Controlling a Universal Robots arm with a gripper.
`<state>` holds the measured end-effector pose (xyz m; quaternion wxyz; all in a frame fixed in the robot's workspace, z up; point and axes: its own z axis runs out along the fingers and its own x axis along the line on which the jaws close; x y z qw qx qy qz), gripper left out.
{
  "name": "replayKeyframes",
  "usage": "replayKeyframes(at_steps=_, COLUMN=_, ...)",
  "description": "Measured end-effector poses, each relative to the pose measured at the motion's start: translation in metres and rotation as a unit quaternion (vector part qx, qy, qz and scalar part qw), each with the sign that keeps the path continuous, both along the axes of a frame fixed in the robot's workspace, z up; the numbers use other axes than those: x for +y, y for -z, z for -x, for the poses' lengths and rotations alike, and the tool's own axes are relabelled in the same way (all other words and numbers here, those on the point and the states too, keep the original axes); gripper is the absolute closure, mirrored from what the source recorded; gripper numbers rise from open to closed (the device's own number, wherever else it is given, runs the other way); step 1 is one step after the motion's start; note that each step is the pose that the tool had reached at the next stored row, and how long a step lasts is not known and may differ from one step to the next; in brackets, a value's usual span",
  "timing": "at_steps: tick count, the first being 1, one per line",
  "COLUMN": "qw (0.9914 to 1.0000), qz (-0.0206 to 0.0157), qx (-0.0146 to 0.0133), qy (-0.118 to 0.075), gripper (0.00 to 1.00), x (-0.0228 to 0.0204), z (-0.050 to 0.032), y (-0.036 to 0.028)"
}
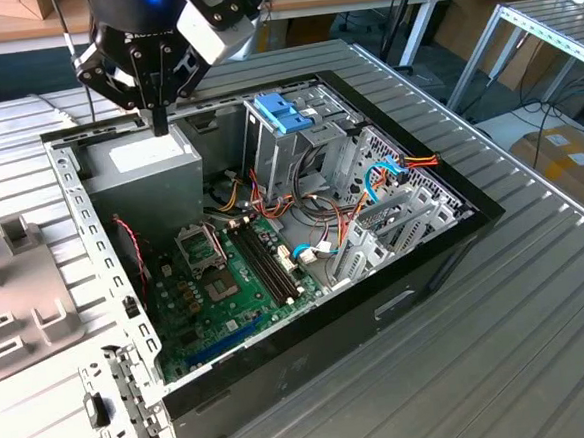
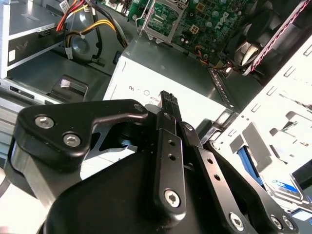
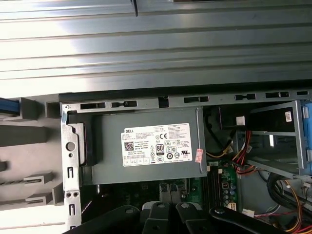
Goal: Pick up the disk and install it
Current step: 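Reach for the disk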
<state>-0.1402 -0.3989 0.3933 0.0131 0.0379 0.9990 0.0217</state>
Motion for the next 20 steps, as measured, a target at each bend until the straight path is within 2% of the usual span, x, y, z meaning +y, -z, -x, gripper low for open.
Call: replayKeyframes(at_steps=20, qw=1.0, qz=0.0, qx=0.0, qy=0.0, gripper=0.89, x=0.0, z=0.009, y=0.0)
